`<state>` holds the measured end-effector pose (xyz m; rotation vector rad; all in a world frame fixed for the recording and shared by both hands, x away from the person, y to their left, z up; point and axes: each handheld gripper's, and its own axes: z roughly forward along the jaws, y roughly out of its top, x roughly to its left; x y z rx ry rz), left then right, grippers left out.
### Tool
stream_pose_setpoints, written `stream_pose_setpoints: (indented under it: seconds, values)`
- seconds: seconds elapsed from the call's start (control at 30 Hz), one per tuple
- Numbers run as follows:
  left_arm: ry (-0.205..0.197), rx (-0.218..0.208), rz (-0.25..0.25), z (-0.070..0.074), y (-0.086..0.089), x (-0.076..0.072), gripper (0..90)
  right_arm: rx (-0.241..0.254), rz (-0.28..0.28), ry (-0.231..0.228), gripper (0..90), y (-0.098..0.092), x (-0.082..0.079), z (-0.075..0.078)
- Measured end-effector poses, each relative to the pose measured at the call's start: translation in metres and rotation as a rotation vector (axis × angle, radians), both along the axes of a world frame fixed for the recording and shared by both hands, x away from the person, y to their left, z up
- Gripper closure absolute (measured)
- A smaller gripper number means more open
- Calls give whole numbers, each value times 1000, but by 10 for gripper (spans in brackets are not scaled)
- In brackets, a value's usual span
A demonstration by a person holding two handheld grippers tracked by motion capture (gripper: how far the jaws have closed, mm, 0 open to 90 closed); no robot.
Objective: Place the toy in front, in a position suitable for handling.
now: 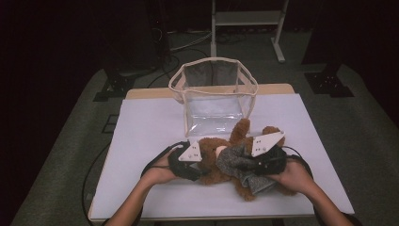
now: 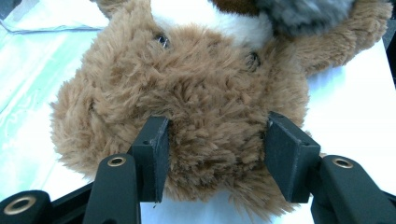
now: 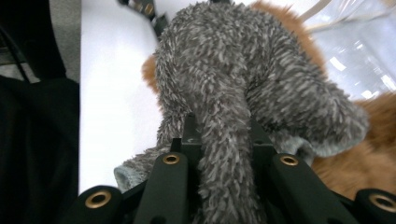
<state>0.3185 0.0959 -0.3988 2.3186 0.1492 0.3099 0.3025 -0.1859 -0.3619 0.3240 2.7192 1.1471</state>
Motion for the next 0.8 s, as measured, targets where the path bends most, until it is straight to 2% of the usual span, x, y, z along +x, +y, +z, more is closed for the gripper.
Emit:
stream_pose_setpoints:
  seconds: [0.17, 0.27, 0.3, 0.4, 0.47, 0.6, 0.8]
  values:
    - [6, -5, -3, -1, 1, -2, 449, 20, -4, -14, 742, 8, 17, 14]
    - [-3, -5, -2, 1, 3, -2, 441, 24, -17, 12, 740, 8, 29, 14]
    - [-1, -17, 3, 2, 4, -2, 428, 27, -24, 27, 740, 7, 31, 11]
    - [-11, -44, 6, 5, 6, -3, 380, 46, -21, 69, 740, 1, 30, 2]
    - [-23, -46, 4, 7, 5, -3, 372, 53, -12, 82, 740, -1, 27, 0]
    - [-16, -32, -6, 6, 0, -3, 406, 40, -1, 88, 740, -2, 24, 4]
    - [-29, -12, -13, 2, -1, -5, 418, 18, 18, 94, 741, 15, 42, 15]
